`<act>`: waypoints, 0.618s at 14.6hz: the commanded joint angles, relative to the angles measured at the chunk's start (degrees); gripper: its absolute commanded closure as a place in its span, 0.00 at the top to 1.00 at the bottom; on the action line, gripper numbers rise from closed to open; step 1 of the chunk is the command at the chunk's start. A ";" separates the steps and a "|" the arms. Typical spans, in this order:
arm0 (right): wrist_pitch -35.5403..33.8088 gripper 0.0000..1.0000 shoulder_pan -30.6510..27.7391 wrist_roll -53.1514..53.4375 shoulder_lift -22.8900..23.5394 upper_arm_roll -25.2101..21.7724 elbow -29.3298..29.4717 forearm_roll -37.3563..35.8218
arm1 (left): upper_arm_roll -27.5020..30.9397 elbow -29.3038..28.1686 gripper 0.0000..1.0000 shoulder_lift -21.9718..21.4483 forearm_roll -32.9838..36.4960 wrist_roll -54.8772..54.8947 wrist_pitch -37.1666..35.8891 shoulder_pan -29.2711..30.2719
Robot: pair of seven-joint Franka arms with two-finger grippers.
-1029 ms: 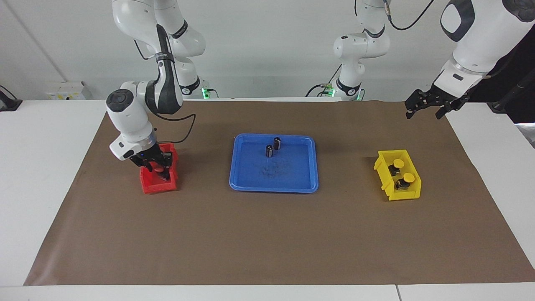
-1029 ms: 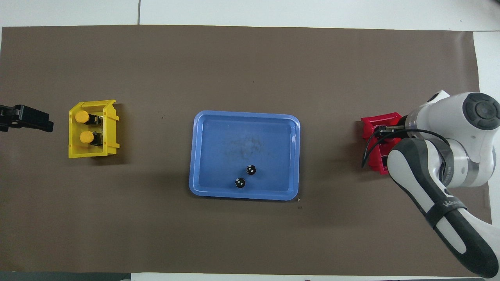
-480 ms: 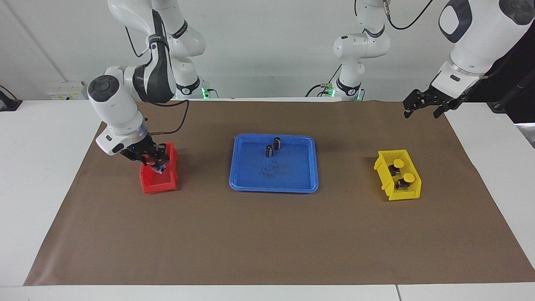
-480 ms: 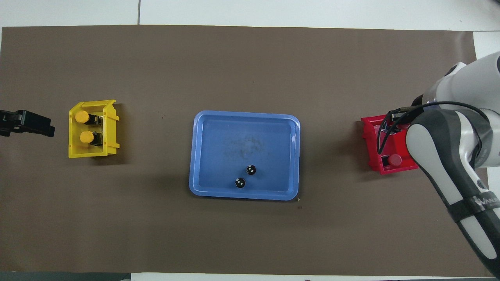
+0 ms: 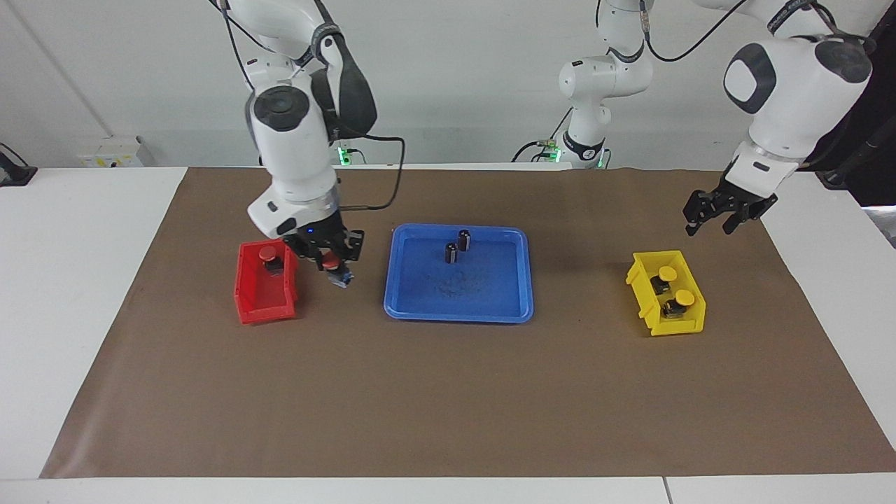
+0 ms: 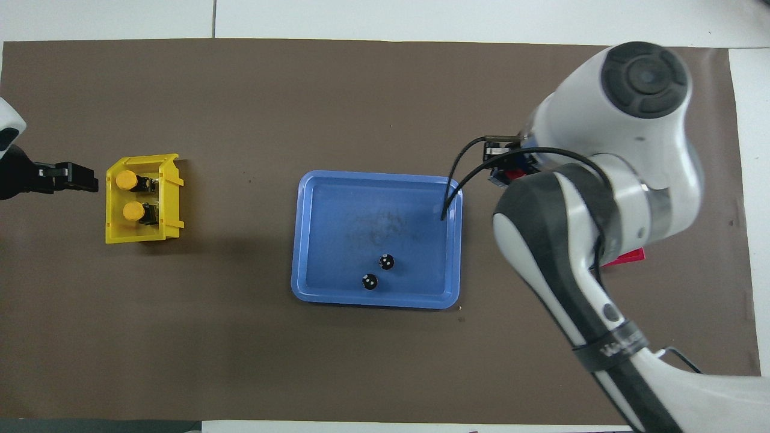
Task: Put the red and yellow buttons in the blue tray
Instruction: 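Place the red button in the blue tray while the left gripper reaches yellow holder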
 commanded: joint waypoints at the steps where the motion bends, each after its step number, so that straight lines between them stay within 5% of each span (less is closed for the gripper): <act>1: 3.63 0.33 6.81 9.91 5.74 -0.36 2.58 -0.80 | -0.20 -0.86 0.73 4.35 -0.06 -1.16 5.90 0.26; 9: 10.05 0.36 12.55 15.03 11.03 -0.36 -0.67 -2.64 | -0.20 -1.65 0.65 9.89 -0.06 -3.18 13.91 1.05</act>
